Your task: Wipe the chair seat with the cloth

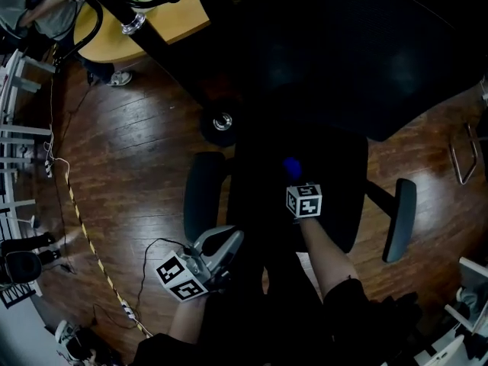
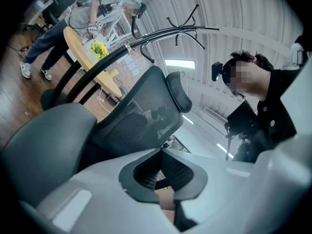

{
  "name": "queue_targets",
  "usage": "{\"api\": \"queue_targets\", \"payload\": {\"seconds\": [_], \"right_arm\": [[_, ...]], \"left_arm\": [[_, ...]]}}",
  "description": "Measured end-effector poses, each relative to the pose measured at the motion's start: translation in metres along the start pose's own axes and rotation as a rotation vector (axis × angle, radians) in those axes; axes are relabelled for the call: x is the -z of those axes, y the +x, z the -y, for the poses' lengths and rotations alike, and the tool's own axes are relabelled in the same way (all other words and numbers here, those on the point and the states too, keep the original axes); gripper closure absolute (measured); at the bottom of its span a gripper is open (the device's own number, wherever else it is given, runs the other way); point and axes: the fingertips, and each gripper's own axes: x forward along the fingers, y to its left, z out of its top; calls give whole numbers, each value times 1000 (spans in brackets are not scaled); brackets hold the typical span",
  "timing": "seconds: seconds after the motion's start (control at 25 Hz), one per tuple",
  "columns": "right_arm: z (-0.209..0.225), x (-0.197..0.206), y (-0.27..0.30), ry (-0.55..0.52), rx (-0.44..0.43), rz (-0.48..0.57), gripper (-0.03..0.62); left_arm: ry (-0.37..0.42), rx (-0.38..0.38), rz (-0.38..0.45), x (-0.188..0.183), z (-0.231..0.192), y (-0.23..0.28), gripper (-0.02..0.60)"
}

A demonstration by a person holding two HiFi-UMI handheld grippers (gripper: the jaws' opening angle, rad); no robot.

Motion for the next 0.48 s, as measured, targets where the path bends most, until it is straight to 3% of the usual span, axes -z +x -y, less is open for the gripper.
{"api": "queue_targets", "payload": {"seconds": [0.12,0.24,0.48], "right_arm": [[-85,0,30,-39,-156,-29,559],[-133,10,48,-77,-235,-68,559],[-116,23,40,-62,-188,-66,559]], "left_arm": [[0,-41,32,-6,-7,-16,580],[-2,-74,54,-9,-14,-27,580],[5,-82,57,-4,-12,-34,580]]}}
